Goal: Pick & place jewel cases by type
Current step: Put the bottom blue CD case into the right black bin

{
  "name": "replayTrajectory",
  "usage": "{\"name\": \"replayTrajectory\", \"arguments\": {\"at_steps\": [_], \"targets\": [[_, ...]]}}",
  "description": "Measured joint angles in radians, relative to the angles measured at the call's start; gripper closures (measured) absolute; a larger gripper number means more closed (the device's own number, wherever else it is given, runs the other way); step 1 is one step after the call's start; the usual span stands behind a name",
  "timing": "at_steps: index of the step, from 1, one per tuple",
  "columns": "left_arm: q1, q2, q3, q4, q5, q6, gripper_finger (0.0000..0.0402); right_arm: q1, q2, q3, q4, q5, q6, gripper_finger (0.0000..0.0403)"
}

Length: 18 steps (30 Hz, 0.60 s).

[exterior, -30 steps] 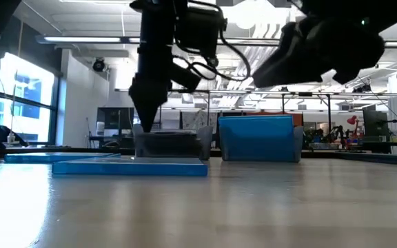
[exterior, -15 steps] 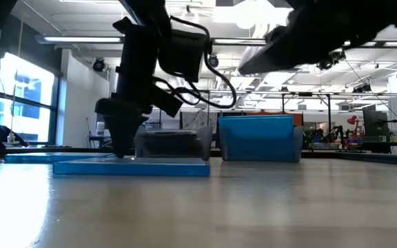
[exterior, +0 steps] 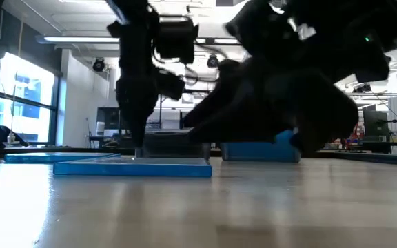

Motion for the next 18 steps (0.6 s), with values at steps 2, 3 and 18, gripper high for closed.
{"name": "replayTrajectory", "arguments": {"at_steps": [2, 3, 18], "targets": [[0.004, 0.001, -0.039, 0.032, 0.0, -0.037, 0.0282, 0.002, 0.052, 0.079, -0.076, 0.004, 0.01, 0.0206], [0.003, 0.001, -0.058, 0.042, 0.002, -0.055, 0.0282, 0.002, 0.069, 0.113, -0.138, 0.01, 0.026, 0.0206], [-0.026, -0.001, -0.099, 0.14, 0.169, -0.18, 0.0282, -0.025, 0.128, 0.294, -0.5, 0.183, 0.069, 0.0206]]}}
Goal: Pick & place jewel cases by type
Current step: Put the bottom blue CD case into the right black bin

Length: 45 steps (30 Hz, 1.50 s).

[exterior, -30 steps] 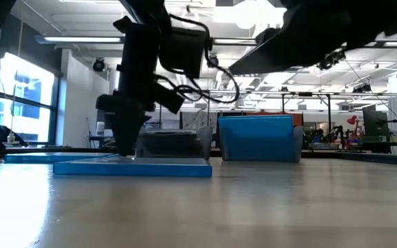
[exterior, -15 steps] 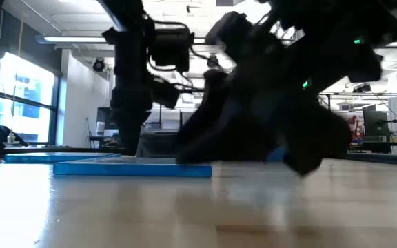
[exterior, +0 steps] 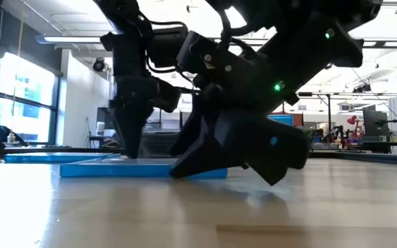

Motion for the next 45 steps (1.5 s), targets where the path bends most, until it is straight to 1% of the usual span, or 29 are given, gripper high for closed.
{"name": "replayTrajectory", "arguments": {"at_steps": [2, 5, 8, 11, 13, 15, 18, 21, 23, 26, 31, 35, 37, 39, 42, 43, 45], "targets": [[-0.021, 0.0, 0.0, -0.007, 0.019, -0.019, 0.0282, 0.002, -0.001, 0.001, -0.047, 0.048, 0.005, 0.0206], [-0.063, 0.0, 0.0, -0.012, 0.018, -0.049, 0.0282, 0.01, -0.005, 0.002, -0.11, 0.125, -0.013, 0.0206], [-0.111, 0.0, 0.002, 0.021, 0.052, -0.081, 0.0282, 0.016, -0.007, 0.001, -0.13, 0.202, -0.046, 0.0206], [-0.15, -0.001, 0.002, 0.057, 0.062, -0.094, 0.0282, 0.022, -0.009, 0.0, -0.121, 0.209, -0.095, 0.0206], [-0.171, 0.0, 0.002, 0.111, 0.059, -0.095, 0.0282, 0.03, -0.009, 0.0, -0.108, 0.209, -0.136, 0.0206], [-0.185, 0.0, 0.002, 0.15, 0.059, -0.097, 0.0282, 0.031, -0.009, 0.0, -0.099, 0.189, -0.175, 0.0206], [-0.191, 0.0, 0.002, 0.172, 0.069, -0.105, 0.0282, 0.031, -0.009, -0.001, -0.088, 0.158, -0.193, 0.0206], [-0.189, 0.0, 0.002, 0.163, 0.064, -0.115, 0.0282, 0.034, -0.009, -0.001, -0.073, 0.18, -0.224, 0.0208], [-0.188, 0.0, 0.002, 0.144, 0.062, -0.122, 0.0282, 0.04, -0.008, -0.001, -0.071, 0.224, -0.234, 0.0218], [-0.188, -0.002, 0.003, 0.111, 0.042, -0.124, 0.0282, 0.057, -0.007, -0.002, -0.073, 0.286, -0.236, 0.0245], [-0.188, -0.003, 0.003, 0.099, 0.035, -0.125, 0.0282, 0.082, -0.007, -0.003, -0.074, 0.278, -0.263, 0.0311], [-0.188, -0.003, 0.003, 0.108, 0.034, -0.124, 0.0282, 0.099, -0.006, -0.002, -0.075, 0.323, -0.347, 0.037], [-0.187, -0.016, 0.003, 0.1, 0.037, -0.124, 0.0282, 0.108, -0.005, -0.003, -0.078, 0.362, -0.389, 0.039], [-0.187, -0.033, 0.002, 0.078, 0.048, -0.123, 0.0282, 0.118, -0.005, -0.005, -0.09, 0.406, -0.43, 0.039], [-0.188, -0.088, 0.001, 0.033, 0.038, -0.122, 0.0282, 0.138, -0.003, -0.005, -0.104, 0.498, -0.485, 0.0371], [-0.188, -0.115, 0.002, 0.003, 0.018, -0.122, 0.0282, 0.145, -0.004, -0.005, -0.123, 0.539, -0.494, 0.0366], [-0.188, -0.161, 0.002, -0.051, -0.054, -0.125, 0.0282, 0.154, -0.015, -0.007, -0.193, 0.617, -0.475, 0.0364]]}}
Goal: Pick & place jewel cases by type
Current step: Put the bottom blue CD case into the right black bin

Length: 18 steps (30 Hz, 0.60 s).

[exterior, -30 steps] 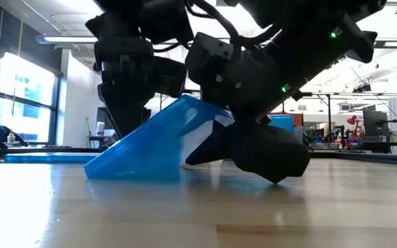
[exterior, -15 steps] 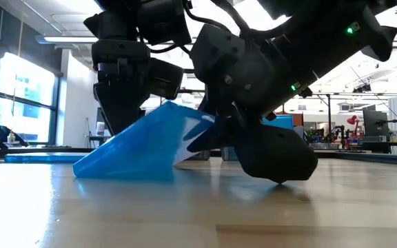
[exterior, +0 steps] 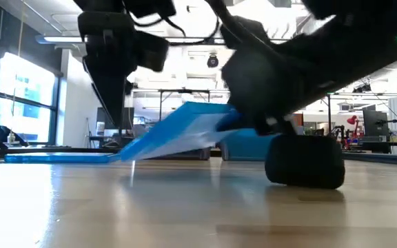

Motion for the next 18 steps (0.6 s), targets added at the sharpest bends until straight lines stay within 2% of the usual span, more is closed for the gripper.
{"name": "replayTrajectory", "arguments": {"at_steps": [5, 7, 12, 16, 18], "targets": [[0.0, -0.133, 0.0, -0.096, -0.166, -0.057, 0.0283, -0.016, -0.115, 0.001, -0.304, 0.126, 0.249, 0.0388], [0.0, -0.181, 0.0, -0.094, -0.203, -0.083, 0.0283, -0.044, -0.178, 0.001, -0.434, 0.132, 0.397, 0.0392], [0.0, -0.268, 0.001, -0.081, -0.254, -0.104, 0.0283, -0.166, -0.37, 0.002, -0.719, 0.047, 0.637, 0.0379], [0.0, -0.297, 0.001, -0.069, -0.282, -0.104, 0.0283, -0.311, -0.502, 0.002, -0.811, -0.036, 0.693, 0.036], [0.0, -0.296, 0.001, -0.064, -0.294, -0.098, 0.0283, -0.396, -0.552, 0.003, -0.809, -0.126, 0.695, 0.0361]]}}
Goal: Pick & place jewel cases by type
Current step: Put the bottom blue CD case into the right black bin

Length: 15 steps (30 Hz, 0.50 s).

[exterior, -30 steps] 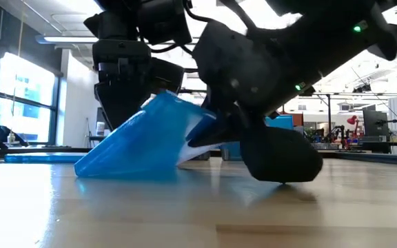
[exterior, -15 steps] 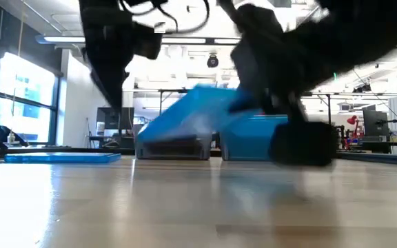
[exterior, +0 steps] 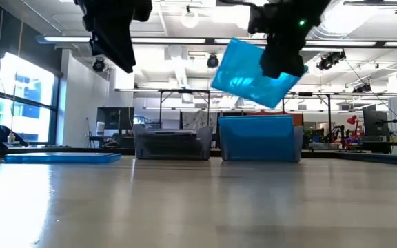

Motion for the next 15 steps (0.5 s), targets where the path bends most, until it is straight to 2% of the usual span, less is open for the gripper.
{"name": "replayTrajectory", "arguments": {"at_steps": [4, 8, 11, 15], "targets": [[0.0, 0.008, 0.0, 0.007, -0.014, 0.007, 0.0283, -0.176, -0.052, 0.0, 0.003, -0.232, 0.027, 0.0379], [0.0, 0.018, -0.001, 0.013, -0.016, 0.007, 0.0283, -0.297, -0.045, 0.0, 0.0, -0.398, 0.02, 0.0391], [0.0, 0.025, -0.001, 0.015, -0.02, 0.009, 0.0283, -0.333, -0.025, 0.0, 0.005, -0.424, -0.061, 0.0384], [0.0, 0.026, -0.001, 0.014, -0.072, 0.01, 0.0283, -0.352, -0.024, 0.0, 0.01, -0.467, -0.097, 0.0341]]}}
